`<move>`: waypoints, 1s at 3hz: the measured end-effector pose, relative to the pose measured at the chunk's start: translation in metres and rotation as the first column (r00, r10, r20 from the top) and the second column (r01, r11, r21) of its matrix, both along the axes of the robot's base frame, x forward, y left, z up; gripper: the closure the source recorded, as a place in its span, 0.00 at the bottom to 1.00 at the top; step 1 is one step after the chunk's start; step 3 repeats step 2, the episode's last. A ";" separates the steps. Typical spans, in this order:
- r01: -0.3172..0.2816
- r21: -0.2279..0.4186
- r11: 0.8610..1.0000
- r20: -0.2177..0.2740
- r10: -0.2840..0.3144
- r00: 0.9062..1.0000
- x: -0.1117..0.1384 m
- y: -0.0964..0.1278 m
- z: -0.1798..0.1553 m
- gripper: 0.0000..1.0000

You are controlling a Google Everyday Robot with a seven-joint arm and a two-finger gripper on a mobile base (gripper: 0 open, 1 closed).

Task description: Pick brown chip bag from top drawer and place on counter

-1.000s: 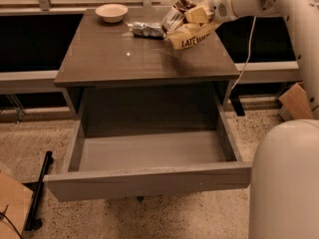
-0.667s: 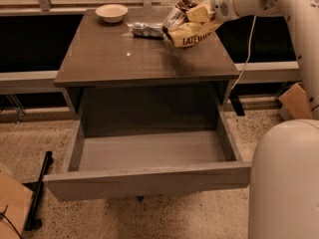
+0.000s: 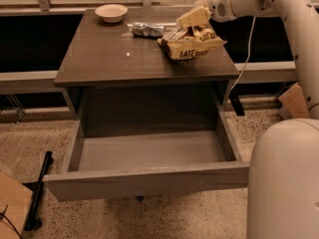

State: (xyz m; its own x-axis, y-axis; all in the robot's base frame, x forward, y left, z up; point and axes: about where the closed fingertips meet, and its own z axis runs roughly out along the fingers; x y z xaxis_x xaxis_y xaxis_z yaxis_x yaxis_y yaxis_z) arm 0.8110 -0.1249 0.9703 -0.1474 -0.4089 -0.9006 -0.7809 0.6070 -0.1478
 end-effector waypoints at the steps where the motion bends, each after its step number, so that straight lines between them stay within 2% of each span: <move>1: -0.002 0.000 1.000 -0.002 0.002 1.000 0.000 0.002 -0.001 0.00; 3: -0.002 0.000 1.000 -0.002 0.002 1.000 0.000 0.002 -0.001 0.00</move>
Offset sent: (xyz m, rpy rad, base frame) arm 0.0004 0.0015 -0.0013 0.0002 0.0018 0.0021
